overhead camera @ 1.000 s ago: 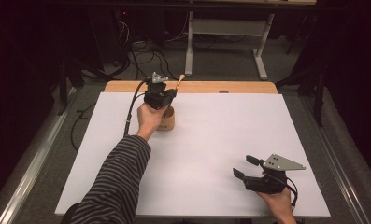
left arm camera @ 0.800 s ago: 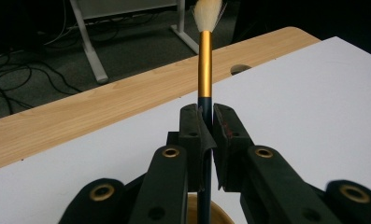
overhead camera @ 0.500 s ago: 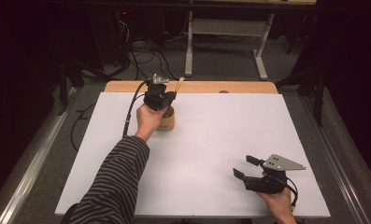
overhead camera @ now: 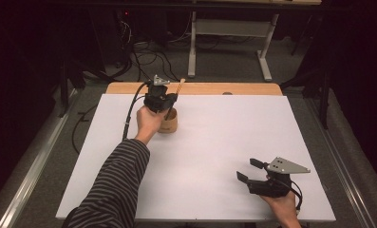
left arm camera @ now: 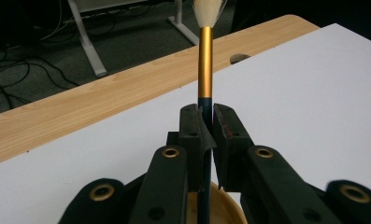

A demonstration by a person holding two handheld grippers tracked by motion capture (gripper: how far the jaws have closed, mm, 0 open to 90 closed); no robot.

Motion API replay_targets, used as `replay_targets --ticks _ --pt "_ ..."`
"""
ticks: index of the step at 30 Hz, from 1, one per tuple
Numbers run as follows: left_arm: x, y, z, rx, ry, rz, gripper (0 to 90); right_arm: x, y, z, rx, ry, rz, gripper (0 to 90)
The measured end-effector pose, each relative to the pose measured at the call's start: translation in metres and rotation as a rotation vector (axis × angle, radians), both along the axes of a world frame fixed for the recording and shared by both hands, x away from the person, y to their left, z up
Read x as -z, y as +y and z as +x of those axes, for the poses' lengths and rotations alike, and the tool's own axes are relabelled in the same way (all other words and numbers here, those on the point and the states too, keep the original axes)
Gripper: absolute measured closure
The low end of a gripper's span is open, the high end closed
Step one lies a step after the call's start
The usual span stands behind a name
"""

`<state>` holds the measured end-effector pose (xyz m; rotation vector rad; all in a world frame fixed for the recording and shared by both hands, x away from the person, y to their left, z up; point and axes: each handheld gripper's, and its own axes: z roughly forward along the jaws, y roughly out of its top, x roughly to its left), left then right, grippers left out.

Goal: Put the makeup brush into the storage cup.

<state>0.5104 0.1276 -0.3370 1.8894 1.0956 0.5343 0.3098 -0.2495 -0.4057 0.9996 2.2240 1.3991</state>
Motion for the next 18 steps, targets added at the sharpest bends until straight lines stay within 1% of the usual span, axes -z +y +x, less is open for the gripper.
replay_targets --ticks 5,8,11,14,18 --pt "0.0016 -0.0023 -0.0008 0.007 0.001 0.010 82.8 -0.0003 -0.0003 -0.0005 0.003 0.001 -0.005 28.2" --pt "0.0017 -0.0021 -0.0012 0.010 0.004 0.000 82.9 0.0000 -0.0005 -0.0003 0.001 -0.002 -0.003 28.3" --pt "0.0016 -0.0011 -0.0015 0.010 0.010 0.003 82.9 0.0003 -0.0007 0.0002 0.005 0.005 -0.002 28.2" --pt "0.0015 -0.0001 -0.0028 0.011 0.012 0.006 82.9 0.0001 -0.0009 -0.0003 0.001 -0.003 -0.003 28.3" --pt "0.0037 0.0012 -0.0031 0.010 0.022 0.010 82.8 -0.0001 -0.0003 -0.0008 0.005 0.001 -0.005 28.4"
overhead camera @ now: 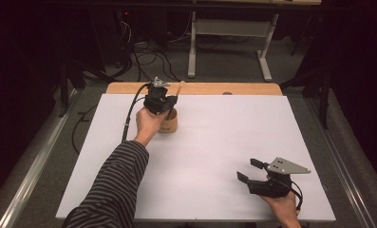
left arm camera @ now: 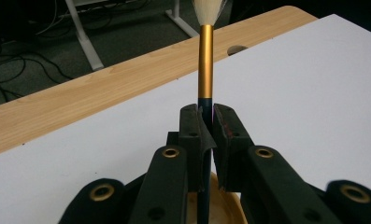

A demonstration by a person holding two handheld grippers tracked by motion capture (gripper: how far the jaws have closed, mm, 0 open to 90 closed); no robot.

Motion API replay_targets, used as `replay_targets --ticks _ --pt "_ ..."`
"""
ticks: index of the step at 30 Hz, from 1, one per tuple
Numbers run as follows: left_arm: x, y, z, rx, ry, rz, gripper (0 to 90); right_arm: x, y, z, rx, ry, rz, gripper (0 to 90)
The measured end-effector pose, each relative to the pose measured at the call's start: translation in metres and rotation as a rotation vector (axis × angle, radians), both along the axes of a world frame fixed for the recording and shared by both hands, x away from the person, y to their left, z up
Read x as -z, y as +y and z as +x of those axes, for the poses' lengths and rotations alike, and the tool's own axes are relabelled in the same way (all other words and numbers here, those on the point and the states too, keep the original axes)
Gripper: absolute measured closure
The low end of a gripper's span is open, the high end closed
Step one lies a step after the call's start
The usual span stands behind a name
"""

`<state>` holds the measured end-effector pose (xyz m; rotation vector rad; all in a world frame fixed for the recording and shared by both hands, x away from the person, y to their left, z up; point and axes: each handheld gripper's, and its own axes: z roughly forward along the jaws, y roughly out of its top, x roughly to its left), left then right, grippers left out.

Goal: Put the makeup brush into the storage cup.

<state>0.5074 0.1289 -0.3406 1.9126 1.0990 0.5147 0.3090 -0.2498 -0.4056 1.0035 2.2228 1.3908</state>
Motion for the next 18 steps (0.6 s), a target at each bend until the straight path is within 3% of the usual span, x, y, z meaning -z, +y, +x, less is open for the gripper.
replay_targets --ticks 18 --pt "0.0042 -0.0015 -0.0022 0.016 0.030 0.007 82.9 -0.0002 -0.0002 -0.0006 0.004 -0.005 0.002 28.5"
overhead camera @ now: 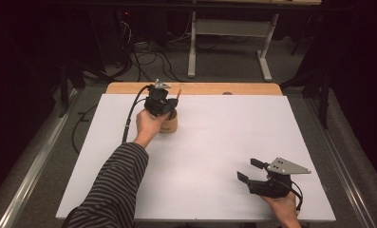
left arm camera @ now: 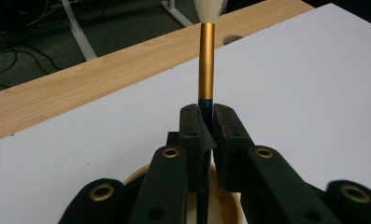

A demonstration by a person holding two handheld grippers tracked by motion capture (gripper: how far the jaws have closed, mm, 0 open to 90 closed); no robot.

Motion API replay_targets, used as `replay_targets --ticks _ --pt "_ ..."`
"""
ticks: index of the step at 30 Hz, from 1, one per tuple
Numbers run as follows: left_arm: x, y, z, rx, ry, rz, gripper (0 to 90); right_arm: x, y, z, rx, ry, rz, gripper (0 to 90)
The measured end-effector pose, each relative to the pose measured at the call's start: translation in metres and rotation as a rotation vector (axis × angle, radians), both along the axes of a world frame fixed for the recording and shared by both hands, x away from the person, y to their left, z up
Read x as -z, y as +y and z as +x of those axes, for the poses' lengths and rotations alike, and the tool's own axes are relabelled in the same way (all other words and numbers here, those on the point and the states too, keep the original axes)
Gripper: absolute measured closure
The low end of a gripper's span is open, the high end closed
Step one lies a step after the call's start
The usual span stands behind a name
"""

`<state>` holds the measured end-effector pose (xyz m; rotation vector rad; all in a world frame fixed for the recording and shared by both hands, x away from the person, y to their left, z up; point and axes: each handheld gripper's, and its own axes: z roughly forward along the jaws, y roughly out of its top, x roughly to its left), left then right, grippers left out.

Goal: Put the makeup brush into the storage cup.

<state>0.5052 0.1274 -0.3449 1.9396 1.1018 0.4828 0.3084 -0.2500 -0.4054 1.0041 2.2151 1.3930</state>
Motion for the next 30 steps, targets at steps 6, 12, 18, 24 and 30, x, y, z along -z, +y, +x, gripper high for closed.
replay_targets --ticks 6,12,18,24,30 --pt "0.0023 0.0008 -0.0004 0.002 0.010 0.014 82.8 -0.0002 0.0011 -0.0004 -0.004 -0.003 -0.002 28.5" --pt "0.0038 0.0005 0.0008 -0.001 0.018 0.014 82.8 -0.0002 -0.0004 -0.0002 0.002 0.001 0.002 28.5" --pt "0.0032 -0.0023 -0.0008 0.006 0.011 0.030 82.6 -0.0002 0.0010 -0.0007 0.001 0.001 -0.001 28.5" --pt "0.0034 -0.0017 -0.0005 0.009 0.010 0.030 82.6 -0.0002 -0.0001 -0.0003 -0.002 -0.002 -0.001 28.4" --pt "0.0046 0.0000 0.0011 0.002 0.016 0.036 82.5 0.0000 -0.0001 0.0002 -0.003 0.004 0.001 28.4"
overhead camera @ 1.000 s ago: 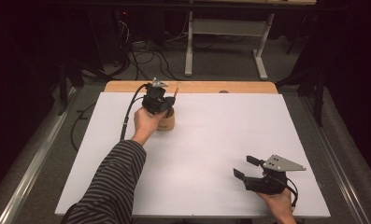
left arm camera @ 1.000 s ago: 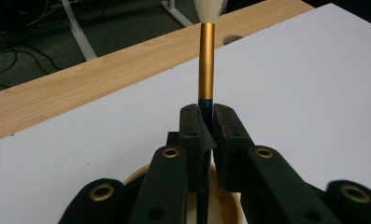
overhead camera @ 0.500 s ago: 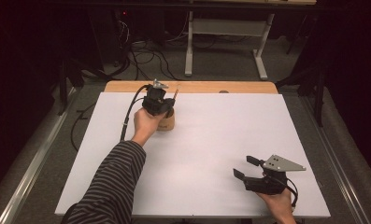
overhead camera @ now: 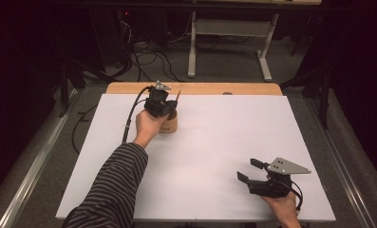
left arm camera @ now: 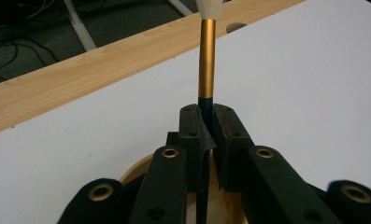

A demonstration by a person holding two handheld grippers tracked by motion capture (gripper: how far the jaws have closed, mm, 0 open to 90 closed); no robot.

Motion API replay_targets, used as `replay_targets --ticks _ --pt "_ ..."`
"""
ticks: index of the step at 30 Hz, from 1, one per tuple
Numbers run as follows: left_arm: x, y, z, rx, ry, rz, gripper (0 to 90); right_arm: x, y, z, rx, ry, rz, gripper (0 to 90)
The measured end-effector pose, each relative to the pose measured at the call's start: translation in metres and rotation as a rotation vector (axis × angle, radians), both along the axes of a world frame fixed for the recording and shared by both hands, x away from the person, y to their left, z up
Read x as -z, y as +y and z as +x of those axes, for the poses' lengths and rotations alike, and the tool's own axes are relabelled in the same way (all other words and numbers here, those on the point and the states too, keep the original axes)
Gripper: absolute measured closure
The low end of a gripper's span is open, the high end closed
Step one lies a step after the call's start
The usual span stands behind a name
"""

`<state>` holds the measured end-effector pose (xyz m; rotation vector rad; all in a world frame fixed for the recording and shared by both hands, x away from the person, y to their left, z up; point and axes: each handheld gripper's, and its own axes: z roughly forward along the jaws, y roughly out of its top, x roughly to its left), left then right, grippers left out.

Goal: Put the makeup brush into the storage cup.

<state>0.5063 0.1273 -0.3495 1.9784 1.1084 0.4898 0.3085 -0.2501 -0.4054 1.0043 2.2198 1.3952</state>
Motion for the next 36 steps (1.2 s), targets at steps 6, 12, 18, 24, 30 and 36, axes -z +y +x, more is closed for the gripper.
replay_targets --ticks 6,12,18,24,30,36 --pt "-0.0006 -0.0001 0.0000 -0.003 -0.013 0.005 82.6 -0.0003 -0.0002 -0.0003 0.000 0.001 0.003 28.4" --pt "0.0017 -0.0003 0.0010 -0.001 -0.005 0.011 82.5 -0.0003 -0.0006 -0.0002 0.001 -0.001 0.003 28.4" --pt "0.0021 -0.0017 0.0009 0.009 -0.001 0.015 82.3 -0.0005 -0.0007 0.0000 -0.002 -0.006 0.005 28.4" --pt "0.0024 -0.0023 0.0003 0.020 0.001 0.021 82.2 -0.0003 -0.0012 0.0001 0.000 -0.004 0.004 28.4" --pt "0.0017 -0.0020 -0.0002 0.023 0.000 0.024 81.6 -0.0005 -0.0001 -0.0004 -0.003 -0.005 0.004 28.4" --pt "0.0022 -0.0016 0.0002 0.023 0.001 0.023 81.7 -0.0003 -0.0012 0.0000 0.001 -0.004 0.004 28.4"
